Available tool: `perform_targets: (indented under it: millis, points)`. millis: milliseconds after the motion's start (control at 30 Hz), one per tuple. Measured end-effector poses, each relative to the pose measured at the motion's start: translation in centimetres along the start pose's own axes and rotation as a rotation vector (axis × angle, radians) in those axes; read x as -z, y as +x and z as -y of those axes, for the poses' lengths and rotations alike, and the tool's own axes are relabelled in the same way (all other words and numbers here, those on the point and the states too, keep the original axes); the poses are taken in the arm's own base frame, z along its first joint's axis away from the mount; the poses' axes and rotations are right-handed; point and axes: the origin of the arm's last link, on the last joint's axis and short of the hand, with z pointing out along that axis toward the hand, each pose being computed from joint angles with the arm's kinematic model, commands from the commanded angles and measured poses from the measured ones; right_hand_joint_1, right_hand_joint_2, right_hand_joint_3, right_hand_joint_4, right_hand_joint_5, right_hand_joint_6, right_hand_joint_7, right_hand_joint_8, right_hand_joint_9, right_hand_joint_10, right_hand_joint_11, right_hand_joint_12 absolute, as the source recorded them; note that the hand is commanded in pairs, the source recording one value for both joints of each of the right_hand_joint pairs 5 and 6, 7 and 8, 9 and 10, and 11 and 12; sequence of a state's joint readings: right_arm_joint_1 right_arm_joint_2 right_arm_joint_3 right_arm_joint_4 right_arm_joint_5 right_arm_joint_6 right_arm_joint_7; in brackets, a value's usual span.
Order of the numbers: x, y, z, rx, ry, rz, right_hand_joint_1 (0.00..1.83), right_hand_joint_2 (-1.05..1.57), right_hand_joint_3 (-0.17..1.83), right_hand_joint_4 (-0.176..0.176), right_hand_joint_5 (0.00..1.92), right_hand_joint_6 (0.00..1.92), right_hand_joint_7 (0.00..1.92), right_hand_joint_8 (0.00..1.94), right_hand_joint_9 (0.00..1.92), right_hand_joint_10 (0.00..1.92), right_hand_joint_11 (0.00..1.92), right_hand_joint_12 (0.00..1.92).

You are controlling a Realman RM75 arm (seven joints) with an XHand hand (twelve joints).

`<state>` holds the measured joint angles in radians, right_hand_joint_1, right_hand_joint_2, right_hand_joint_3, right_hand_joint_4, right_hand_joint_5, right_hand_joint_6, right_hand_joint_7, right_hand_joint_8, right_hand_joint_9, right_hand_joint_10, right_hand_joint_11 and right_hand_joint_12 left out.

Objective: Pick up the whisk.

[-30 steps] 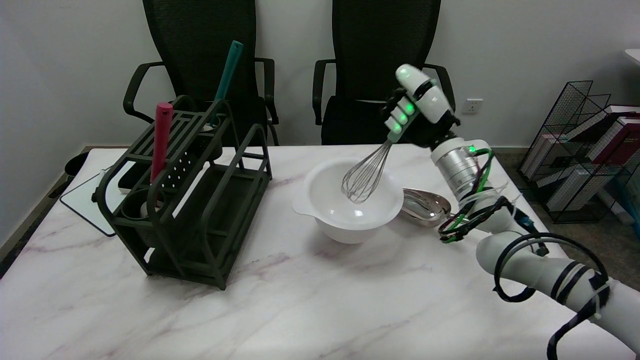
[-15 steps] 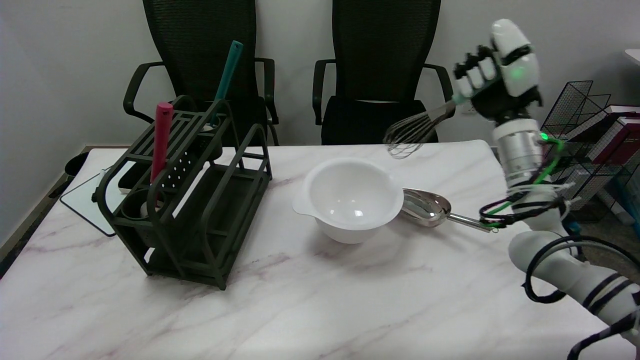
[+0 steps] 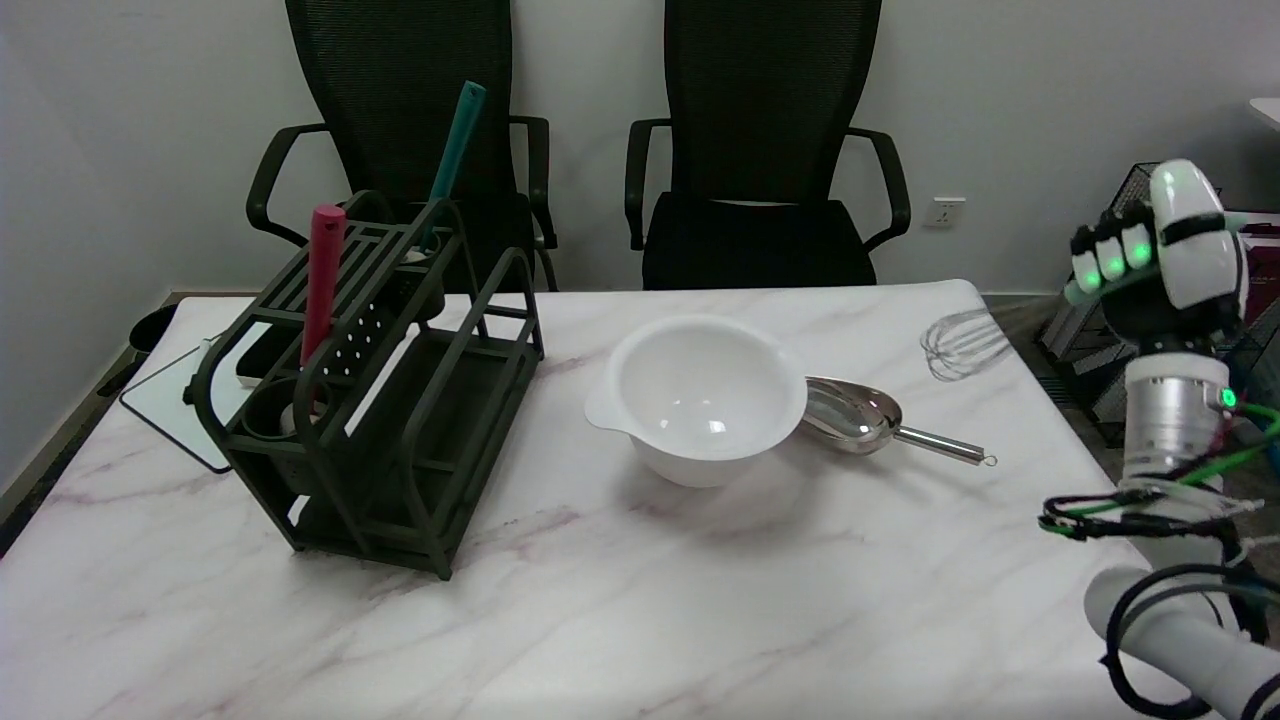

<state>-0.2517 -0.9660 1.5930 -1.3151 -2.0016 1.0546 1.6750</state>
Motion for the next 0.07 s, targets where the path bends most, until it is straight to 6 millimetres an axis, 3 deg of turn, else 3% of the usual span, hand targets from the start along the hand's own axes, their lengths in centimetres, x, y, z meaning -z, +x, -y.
perform_targets:
  millis: [67]
  points:
    - [0.98,0.67,0.0,0.031,0.002,-0.016,0.97,1.51,0.66,0.0,1.92,1.92,1.92,1.92,1.92,1.92,1.92,1.92]
